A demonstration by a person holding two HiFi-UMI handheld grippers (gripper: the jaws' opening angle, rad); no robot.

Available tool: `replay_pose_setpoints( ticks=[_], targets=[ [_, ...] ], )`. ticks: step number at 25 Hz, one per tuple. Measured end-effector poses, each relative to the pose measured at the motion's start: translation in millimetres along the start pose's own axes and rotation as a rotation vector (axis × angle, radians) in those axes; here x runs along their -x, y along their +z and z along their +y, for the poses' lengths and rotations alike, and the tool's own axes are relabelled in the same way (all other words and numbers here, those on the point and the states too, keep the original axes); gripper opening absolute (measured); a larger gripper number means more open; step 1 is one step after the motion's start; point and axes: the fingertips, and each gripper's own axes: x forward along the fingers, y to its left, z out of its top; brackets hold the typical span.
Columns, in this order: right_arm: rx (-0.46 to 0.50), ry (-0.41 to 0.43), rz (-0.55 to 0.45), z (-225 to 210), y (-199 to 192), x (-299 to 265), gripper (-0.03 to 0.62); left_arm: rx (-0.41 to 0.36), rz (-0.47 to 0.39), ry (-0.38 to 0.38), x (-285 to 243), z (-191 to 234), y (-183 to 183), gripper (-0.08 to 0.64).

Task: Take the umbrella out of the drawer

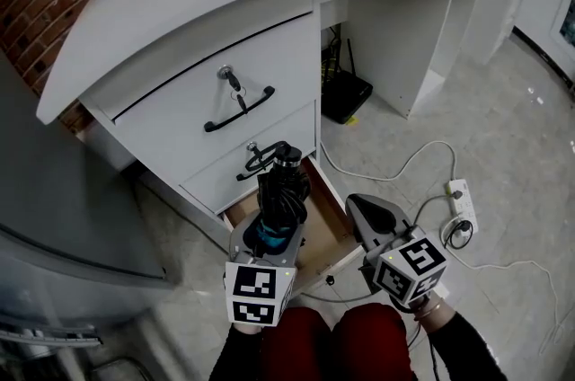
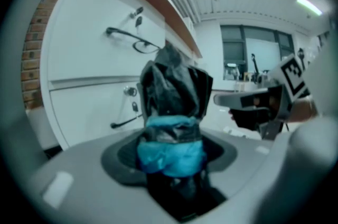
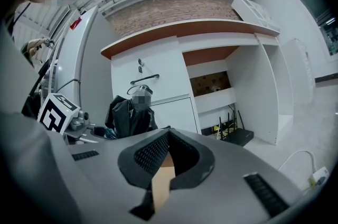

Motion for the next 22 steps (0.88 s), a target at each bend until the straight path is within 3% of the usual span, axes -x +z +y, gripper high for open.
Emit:
replay_pose_setpoints(
  ticks=[14, 22],
  targets=[
    [0.000, 0.077, -0.086, 34.2, 38.9, 13.5, -0.003, 0.030, -0.137, 0.035, 60.2, 16.4, 39.9, 0.265],
    [0.047, 0.108, -0.106, 50.8, 56.1, 28.3, -0.003, 0.035, -0.219, 0.046, 97.3, 19.4, 63.6, 0.265]
  ],
)
